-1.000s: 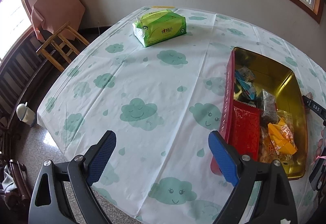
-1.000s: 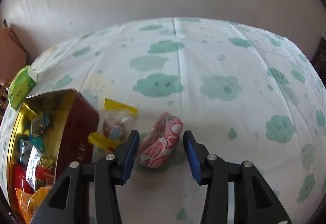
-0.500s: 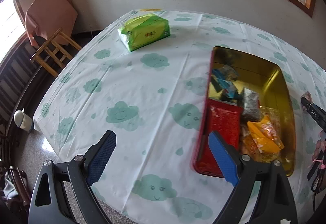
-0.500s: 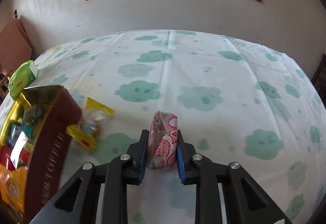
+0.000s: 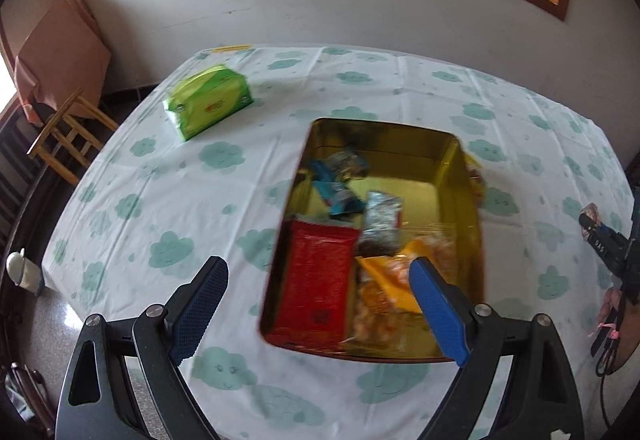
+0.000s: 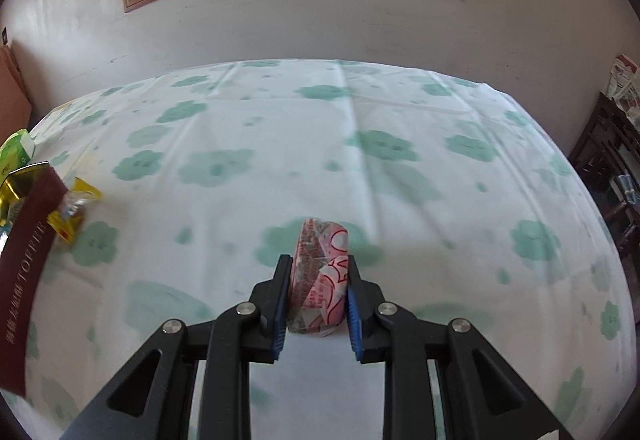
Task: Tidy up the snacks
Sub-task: 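Grasp the yellow-wrapped candy with the left tool while the right tool holds the pink candy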
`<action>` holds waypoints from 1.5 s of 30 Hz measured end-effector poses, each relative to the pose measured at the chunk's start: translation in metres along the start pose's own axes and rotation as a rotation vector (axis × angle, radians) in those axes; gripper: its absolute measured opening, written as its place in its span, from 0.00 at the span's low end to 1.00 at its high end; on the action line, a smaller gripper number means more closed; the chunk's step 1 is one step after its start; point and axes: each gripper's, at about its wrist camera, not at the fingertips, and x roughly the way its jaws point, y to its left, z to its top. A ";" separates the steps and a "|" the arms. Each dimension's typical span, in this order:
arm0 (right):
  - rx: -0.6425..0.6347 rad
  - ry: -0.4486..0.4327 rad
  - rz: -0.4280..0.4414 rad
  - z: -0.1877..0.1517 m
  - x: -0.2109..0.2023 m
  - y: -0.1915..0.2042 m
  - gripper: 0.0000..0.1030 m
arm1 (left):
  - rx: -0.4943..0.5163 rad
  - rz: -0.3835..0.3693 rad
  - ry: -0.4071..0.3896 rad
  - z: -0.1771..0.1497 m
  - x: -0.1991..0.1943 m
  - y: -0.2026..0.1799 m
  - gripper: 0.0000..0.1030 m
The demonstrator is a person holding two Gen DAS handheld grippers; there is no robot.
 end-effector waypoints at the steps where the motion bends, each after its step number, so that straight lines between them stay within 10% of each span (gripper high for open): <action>1: 0.001 -0.001 -0.003 -0.001 -0.001 -0.005 0.23 | 0.004 -0.019 0.003 0.003 0.000 -0.009 0.88; 24: 0.011 0.028 0.002 -0.011 0.000 -0.076 0.24 | 0.189 -0.095 0.054 0.034 0.046 -0.166 0.87; 35: 0.020 0.028 0.012 -0.011 0.000 -0.076 0.24 | 0.135 -0.201 0.214 0.070 0.088 -0.190 0.59; 45: 0.032 0.027 0.029 -0.012 -0.001 -0.078 0.25 | 0.137 -0.127 0.263 0.096 0.129 -0.194 0.48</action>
